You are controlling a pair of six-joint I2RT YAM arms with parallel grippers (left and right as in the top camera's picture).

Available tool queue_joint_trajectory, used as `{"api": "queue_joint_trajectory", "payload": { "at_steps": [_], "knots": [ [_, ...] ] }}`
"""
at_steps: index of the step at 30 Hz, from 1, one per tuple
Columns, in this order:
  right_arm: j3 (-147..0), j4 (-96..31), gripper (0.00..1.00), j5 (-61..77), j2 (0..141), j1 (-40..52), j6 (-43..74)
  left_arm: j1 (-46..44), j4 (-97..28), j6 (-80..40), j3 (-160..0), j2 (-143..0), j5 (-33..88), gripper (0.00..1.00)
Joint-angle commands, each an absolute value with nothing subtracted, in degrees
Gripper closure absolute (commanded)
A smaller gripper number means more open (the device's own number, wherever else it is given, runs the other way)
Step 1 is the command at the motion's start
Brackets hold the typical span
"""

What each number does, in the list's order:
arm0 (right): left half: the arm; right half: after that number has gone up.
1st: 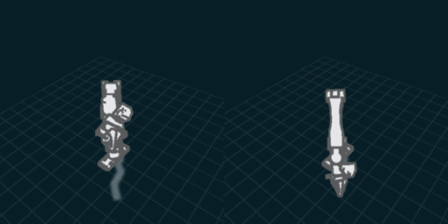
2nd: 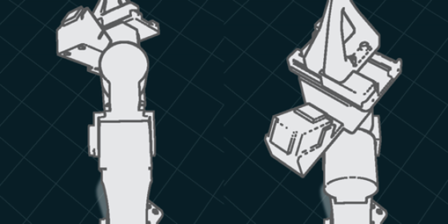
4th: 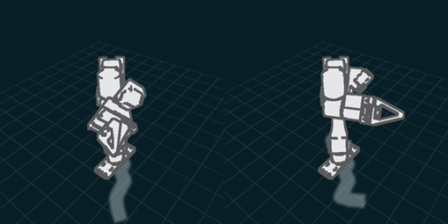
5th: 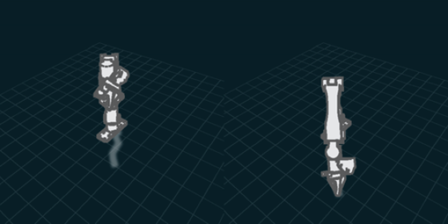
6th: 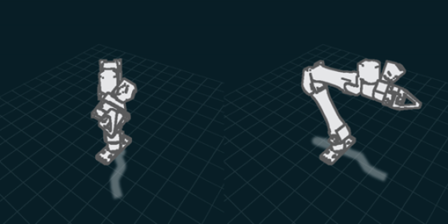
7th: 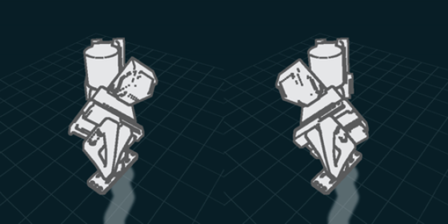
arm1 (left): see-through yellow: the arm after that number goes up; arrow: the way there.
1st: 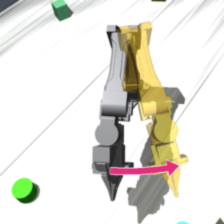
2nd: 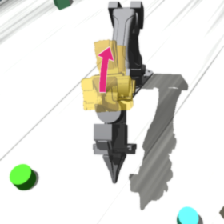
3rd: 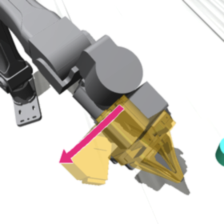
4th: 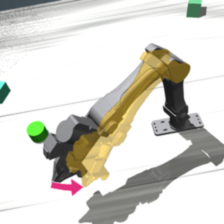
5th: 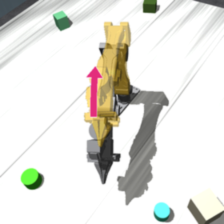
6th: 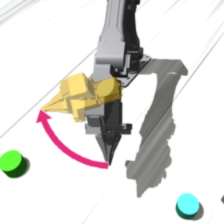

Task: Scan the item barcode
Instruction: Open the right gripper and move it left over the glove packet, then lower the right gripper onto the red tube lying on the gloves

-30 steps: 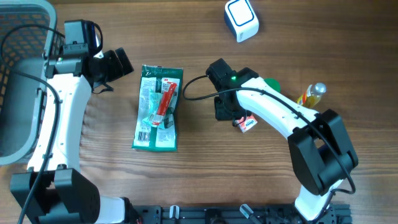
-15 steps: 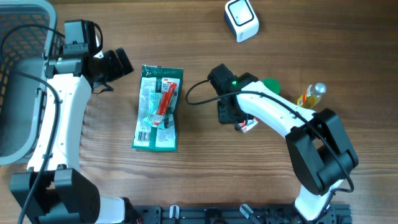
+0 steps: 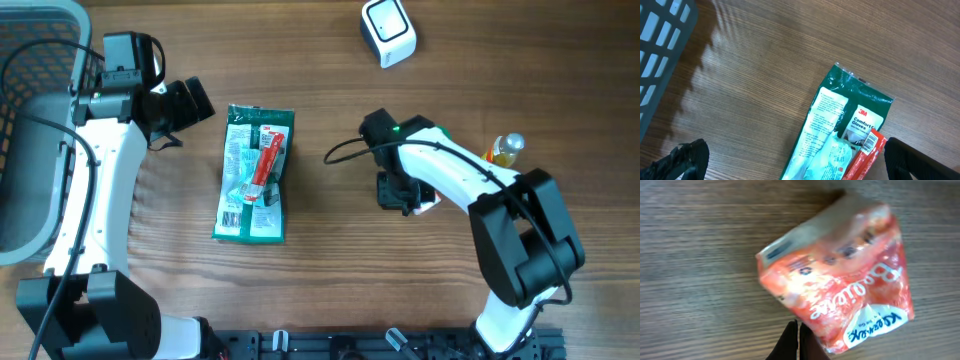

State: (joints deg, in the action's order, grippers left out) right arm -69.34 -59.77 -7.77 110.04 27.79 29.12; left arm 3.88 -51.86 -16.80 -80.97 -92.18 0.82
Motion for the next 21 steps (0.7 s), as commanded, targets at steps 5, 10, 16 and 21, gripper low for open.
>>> {"api": "queue_joint_trajectory", "payload": {
  "at_steps": [5,10,16,21],
  "knots": [
    [-71.37,-57.60,0.89,5.10,101.10,27.46,27.62,4.03,-51.75,-16.73,-81.60,-91.68,1.26,0.00],
    [-71.37,-47.86,0.75,21.15,96.73,28.27,27.53,4.03,-51.75,-16.73,-81.60,-91.68,1.26,0.00],
    [-71.26,-35.99,0.00,35.38,97.43,28.62,30.72,4.03,-51.75,-16.73,-81.60,-91.68,1.26,0.00],
    [-71.13,-29.98,0.00,35.57,97.51,33.61,33.32,4.03,-51.75,-16.73,-81.60,-91.68,1.26,0.00]
  ]
}}
